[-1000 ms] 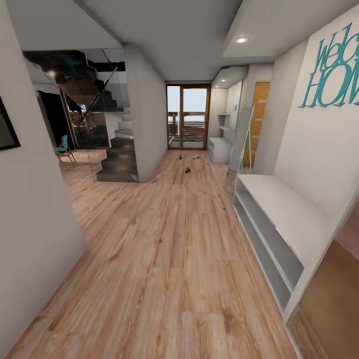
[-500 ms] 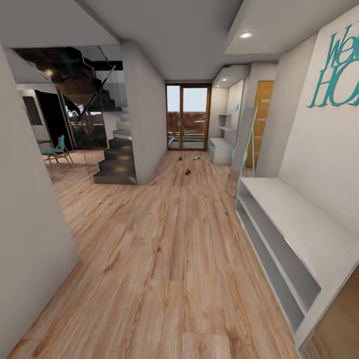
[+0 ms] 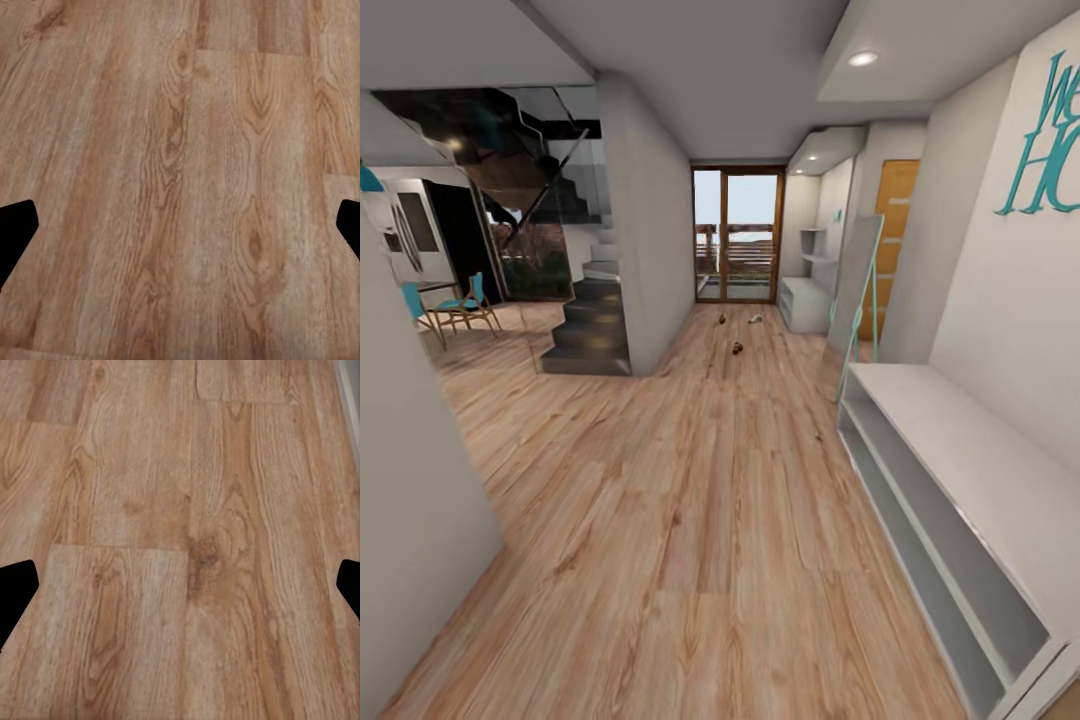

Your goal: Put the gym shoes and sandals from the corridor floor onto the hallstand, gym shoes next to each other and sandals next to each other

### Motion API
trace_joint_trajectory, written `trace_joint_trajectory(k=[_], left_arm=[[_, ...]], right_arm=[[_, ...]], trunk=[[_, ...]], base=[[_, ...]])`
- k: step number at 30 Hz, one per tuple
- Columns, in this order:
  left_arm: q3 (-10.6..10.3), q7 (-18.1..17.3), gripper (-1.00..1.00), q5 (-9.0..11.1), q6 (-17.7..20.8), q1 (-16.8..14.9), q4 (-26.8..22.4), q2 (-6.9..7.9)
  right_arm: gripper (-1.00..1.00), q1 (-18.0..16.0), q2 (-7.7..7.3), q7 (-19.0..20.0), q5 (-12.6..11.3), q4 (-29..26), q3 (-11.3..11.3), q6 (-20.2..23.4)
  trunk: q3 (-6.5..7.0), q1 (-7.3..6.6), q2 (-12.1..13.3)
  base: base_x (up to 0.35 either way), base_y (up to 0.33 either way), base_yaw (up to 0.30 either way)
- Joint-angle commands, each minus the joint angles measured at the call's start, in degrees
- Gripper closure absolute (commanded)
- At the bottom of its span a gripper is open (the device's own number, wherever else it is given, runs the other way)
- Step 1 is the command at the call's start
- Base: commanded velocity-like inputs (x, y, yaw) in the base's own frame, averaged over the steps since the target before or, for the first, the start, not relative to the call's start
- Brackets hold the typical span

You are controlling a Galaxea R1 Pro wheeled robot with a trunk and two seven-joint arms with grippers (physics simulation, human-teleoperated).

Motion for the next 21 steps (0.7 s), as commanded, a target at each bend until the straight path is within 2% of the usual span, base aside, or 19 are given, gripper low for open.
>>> trace_joint_trajectory(k=[1, 21], left_arm=[[0.1, -0.1, -1.00, 0.1, -0.2, 0.0, 0.0, -0.01], [0.1, -0.1, -1.00, 0.1, -0.2, 0.0, 0.1, -0.01]], right_arm=[[-1.00, 0.0, 0.00, 0.1, -0.1, 0.0, 0.0, -0.2], [-1.00, 0.0, 0.00, 0.0, -0.1, 0.1, 0.0, -0.2]], trunk=[[-0.06, 0.03, 0.0], [-0.06, 0.03, 0.0]], base=[[0.338, 0.000, 0.000], [0.338, 0.000, 0.000]])
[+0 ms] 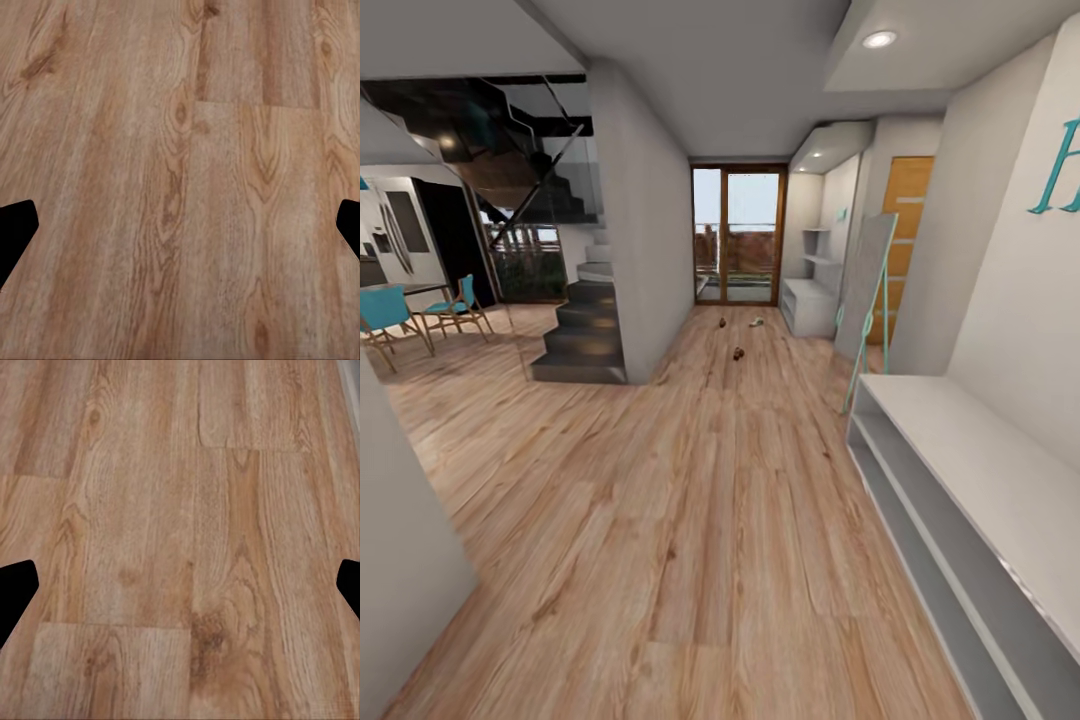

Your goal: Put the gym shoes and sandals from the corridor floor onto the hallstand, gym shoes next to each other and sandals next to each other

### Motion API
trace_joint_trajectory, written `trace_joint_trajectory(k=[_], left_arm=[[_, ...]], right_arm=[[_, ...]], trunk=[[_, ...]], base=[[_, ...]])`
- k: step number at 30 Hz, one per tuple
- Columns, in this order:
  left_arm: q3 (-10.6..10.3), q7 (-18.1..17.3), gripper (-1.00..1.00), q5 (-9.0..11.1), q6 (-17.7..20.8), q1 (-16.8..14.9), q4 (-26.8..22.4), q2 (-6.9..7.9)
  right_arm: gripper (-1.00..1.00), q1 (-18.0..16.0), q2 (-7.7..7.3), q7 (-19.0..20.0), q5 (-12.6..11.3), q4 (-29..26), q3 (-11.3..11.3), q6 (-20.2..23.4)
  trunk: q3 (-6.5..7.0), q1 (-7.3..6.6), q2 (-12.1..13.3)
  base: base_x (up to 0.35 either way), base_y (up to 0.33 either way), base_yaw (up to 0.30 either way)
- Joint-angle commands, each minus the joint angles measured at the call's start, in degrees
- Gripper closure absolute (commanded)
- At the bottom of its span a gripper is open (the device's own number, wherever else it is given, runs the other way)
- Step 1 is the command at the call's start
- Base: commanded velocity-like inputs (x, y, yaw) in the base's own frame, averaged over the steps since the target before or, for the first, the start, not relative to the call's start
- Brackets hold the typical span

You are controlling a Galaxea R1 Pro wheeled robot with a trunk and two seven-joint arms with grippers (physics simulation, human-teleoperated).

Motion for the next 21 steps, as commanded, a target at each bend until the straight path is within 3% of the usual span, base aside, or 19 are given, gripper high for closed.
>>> trace_joint_trajectory(k=[1, 21], left_arm=[[0.1, -0.1, -1.00, 0.1, -0.2, 0.0, 0.0, -0.01], [0.1, -0.1, -1.00, 0.1, -0.2, 0.0, 0.1, -0.01]], right_arm=[[-1.00, 0.0, 0.00, 0.1, -0.1, 0.0, 0.0, -0.2], [-1.00, 0.0, 0.00, 0.1, -0.1, 0.0, 0.0, -0.2]], trunk=[[-0.06, 0.03, 0.0], [-0.06, 0.03, 0.0]], base=[[0.338, 0.000, 0.000], [0.338, 0.000, 0.000]])
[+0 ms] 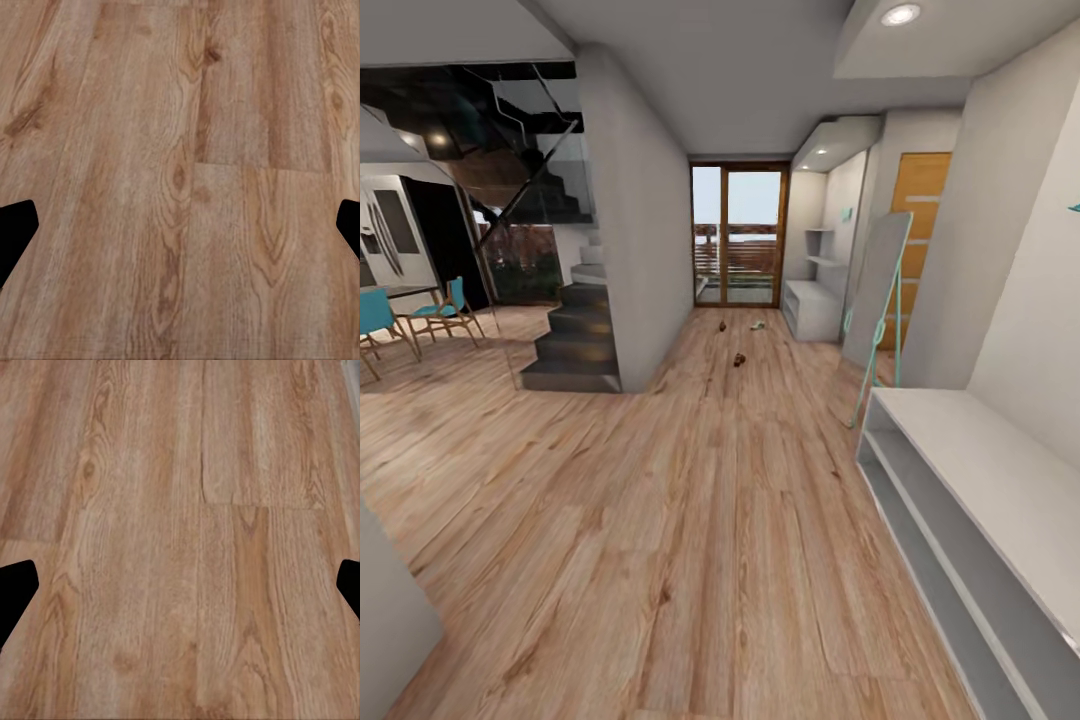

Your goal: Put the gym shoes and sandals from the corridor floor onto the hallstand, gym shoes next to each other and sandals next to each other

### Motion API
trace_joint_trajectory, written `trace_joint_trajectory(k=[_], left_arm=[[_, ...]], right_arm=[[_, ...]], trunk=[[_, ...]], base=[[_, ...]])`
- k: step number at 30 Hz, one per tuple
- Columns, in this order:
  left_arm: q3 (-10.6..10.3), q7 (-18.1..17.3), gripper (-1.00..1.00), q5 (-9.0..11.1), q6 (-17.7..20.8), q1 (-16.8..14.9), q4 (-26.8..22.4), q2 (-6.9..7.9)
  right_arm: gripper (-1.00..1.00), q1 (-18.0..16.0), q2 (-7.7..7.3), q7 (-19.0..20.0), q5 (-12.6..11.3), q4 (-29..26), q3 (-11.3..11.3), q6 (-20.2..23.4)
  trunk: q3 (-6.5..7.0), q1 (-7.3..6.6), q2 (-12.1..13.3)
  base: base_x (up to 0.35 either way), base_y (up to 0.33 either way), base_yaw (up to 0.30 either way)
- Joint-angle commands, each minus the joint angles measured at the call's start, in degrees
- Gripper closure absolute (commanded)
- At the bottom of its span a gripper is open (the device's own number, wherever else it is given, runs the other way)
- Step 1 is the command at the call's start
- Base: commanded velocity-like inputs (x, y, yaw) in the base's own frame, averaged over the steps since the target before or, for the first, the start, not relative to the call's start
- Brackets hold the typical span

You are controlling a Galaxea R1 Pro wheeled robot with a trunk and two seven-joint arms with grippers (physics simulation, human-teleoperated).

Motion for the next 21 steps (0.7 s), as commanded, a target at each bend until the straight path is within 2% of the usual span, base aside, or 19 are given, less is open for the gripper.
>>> trace_joint_trajectory(k=[1, 21], left_arm=[[0.1, -0.1, -1.00, 0.1, -0.2, 0.0, 0.0, -0.01], [0.1, -0.1, -1.00, 0.1, -0.2, 0.0, 0.0, -0.01]], right_arm=[[-1.00, 0.0, 0.00, 0.1, -0.1, 0.0, 0.0, -0.2], [-1.00, -0.1, 0.00, 0.1, -0.1, 0.0, 0.0, -0.2]], trunk=[[-0.06, 0.03, 0.0], [-0.06, 0.03, 0.0]], base=[[0.338, 0.000, 0.000], [0.338, 0.000, 0.000]])
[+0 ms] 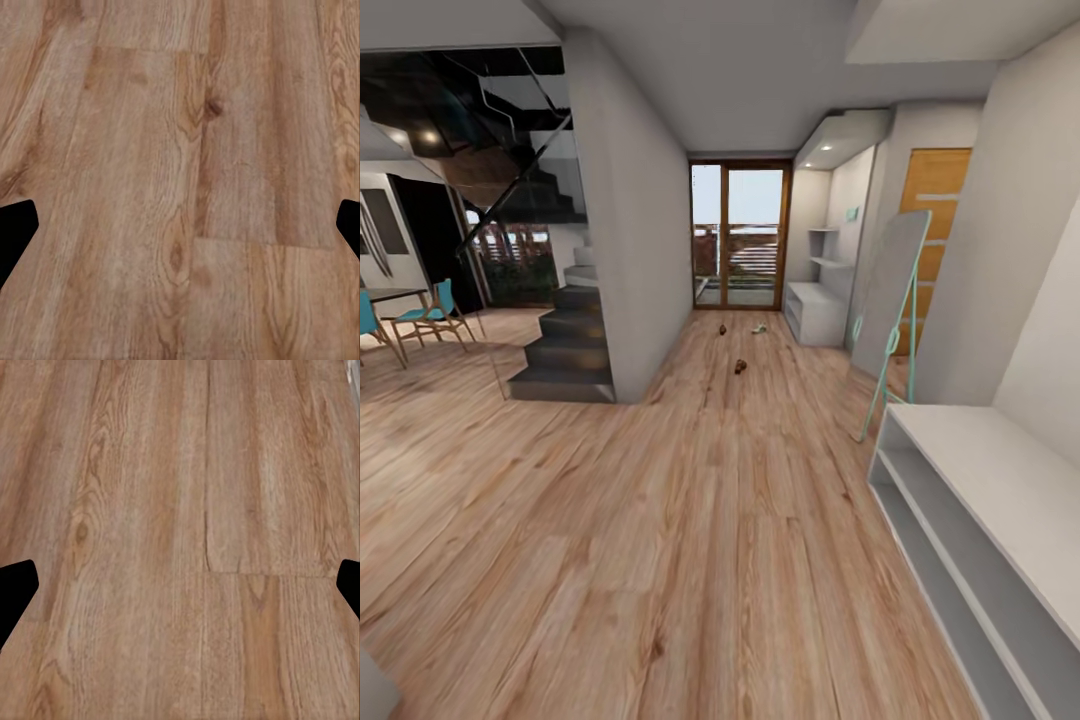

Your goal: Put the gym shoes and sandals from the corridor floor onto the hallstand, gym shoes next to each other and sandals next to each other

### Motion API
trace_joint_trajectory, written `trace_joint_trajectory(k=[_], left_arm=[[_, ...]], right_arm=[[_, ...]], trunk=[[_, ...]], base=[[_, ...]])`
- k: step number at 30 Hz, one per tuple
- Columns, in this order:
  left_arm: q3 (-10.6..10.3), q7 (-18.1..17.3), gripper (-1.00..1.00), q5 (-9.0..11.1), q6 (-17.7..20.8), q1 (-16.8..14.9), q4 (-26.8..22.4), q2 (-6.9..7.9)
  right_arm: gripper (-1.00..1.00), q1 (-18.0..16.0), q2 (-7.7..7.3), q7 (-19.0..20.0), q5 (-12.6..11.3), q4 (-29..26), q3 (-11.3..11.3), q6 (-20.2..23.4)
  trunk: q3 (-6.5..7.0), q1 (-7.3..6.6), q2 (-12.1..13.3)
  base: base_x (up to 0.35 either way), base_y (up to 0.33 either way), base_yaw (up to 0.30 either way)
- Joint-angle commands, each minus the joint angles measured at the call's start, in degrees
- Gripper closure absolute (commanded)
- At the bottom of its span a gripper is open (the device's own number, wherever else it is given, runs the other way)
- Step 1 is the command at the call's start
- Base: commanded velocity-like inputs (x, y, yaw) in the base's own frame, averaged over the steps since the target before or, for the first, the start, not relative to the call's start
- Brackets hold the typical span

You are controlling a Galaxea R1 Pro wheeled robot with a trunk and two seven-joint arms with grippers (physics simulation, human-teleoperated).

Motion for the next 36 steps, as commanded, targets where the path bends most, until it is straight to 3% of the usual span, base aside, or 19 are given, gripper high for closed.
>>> trace_joint_trajectory(k=[1, 36], left_arm=[[0.1, -0.1, -1.00, 0.1, -0.2, 0.0, 0.0, -0.01], [0.1, -0.1, -1.00, 0.0, -0.2, 0.0, 0.0, -0.01]], right_arm=[[-1.00, 0.0, 0.00, 0.1, -0.1, 0.0, 0.0, -0.2], [-1.00, 0.0, 0.05, 0.1, -0.2, 0.0, -0.2, -0.2]], trunk=[[-0.06, 0.03, 0.0], [-0.10, 0.03, 0.0]], base=[[0.338, 0.000, 0.000], [0.338, 0.000, 0.000]])
